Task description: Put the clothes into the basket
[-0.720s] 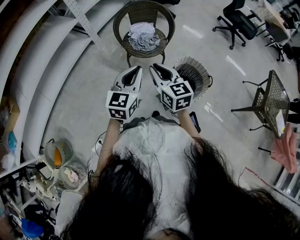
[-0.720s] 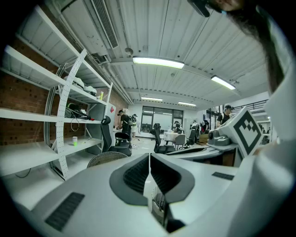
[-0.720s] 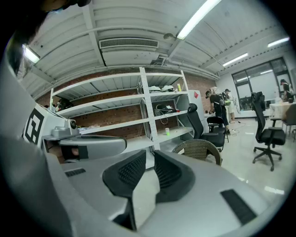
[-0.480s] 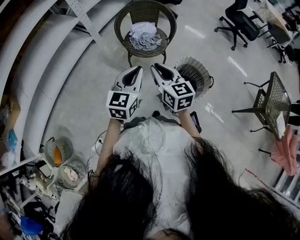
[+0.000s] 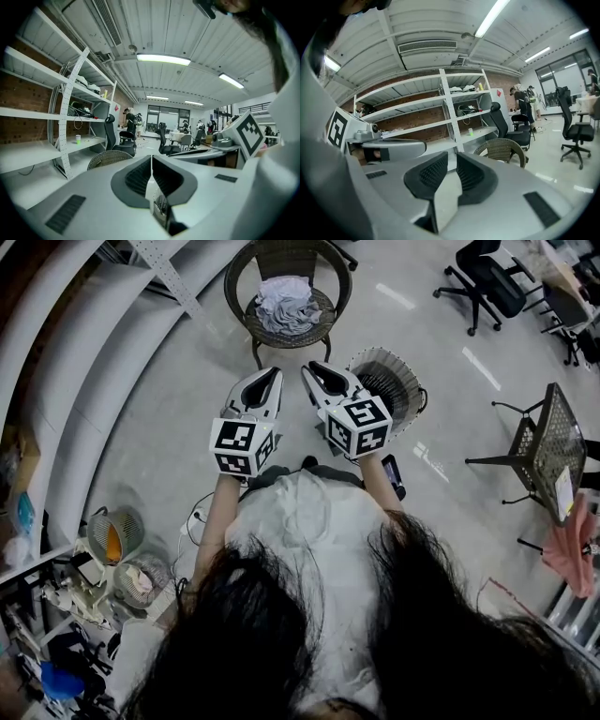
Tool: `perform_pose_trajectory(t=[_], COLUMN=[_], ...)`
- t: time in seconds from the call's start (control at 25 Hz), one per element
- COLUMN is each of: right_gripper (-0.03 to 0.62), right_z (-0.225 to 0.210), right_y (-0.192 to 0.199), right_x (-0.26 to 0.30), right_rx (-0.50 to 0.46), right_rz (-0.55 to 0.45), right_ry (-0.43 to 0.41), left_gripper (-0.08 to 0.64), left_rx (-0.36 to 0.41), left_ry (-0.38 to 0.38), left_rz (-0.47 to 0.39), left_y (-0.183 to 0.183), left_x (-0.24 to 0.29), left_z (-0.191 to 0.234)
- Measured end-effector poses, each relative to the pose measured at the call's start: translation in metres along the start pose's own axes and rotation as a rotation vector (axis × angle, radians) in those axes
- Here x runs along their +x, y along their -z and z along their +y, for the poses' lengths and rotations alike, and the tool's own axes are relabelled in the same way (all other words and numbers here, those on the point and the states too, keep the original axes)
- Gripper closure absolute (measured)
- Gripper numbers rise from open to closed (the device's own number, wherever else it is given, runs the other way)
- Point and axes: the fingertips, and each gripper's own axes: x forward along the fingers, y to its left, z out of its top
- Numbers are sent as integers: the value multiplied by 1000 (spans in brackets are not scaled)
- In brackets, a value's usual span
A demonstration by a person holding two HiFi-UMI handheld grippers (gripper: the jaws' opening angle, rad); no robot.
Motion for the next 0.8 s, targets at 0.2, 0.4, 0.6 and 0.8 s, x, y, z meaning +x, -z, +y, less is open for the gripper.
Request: perform_pose_trajectory(t=[0.2,0.4,0.6,0.8], right_gripper=[523,523,523,523], right_z=[-11,-15,-15,-25], right_y=[7,19,24,33], right_x=[-8,-6,7,23], right_rx=[3,-9,6,25], right_rz=[12,47,63,84], right_ry=[-30,-62,-85,-87], left_gripper=[538,538,538,538], left_rx=[-5,0,-8,-11], left_ry=[-32,-69,-86,-81], left_rz=[11,62,89,114], left_y=[8,21,22,33], left_x=[6,6,13,28], left_z=[-11,-10,2,13])
